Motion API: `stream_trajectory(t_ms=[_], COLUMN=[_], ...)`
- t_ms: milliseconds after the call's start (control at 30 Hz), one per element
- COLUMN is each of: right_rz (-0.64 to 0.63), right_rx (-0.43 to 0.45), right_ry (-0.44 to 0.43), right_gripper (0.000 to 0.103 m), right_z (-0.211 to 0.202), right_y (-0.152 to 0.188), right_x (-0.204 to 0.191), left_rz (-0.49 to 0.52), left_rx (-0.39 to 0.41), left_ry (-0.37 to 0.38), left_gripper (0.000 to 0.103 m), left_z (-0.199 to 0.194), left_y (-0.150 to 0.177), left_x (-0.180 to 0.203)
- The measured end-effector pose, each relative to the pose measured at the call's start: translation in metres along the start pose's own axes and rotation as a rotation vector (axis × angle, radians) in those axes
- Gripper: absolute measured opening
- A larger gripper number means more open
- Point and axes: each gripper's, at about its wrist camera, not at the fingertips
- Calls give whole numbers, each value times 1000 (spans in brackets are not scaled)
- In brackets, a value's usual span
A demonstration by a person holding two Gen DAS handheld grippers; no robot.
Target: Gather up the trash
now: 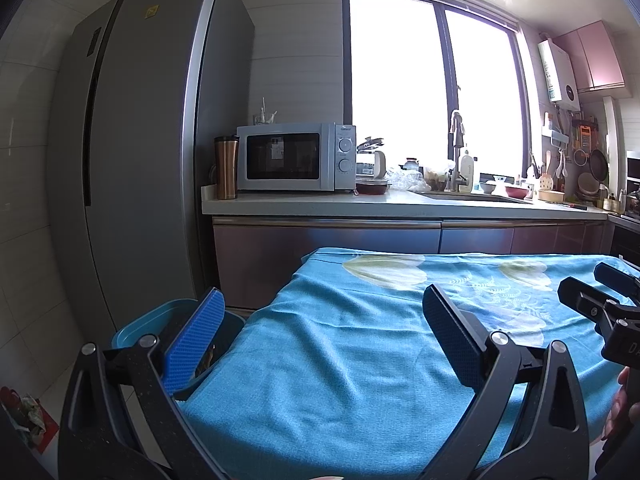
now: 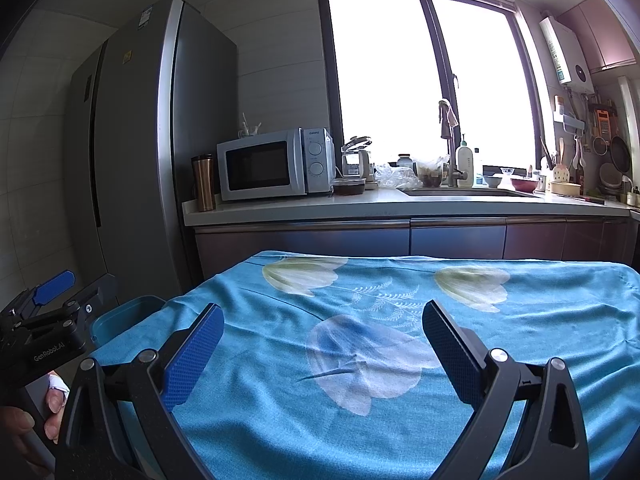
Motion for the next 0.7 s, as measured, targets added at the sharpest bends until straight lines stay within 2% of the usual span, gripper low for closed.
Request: stream_trajectory(t_ms=[700], right_rz=[3], right_rx=[-3], right_ry=[2], right_gripper=[96], right_z=[-1], right_y=[0], right_x=[0], left_rz=[-4], left_rx=[-2], left_ry=[-6], left_gripper=[97], left_z=[-1], left_y=[1], left_x=[0])
Point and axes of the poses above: each gripper's, at about its wrist camera, not at the fingertips, and z roughly the way its jaws point, x to its right, y to its underside, and after that the axes turned 8 degrees about y, right-handed
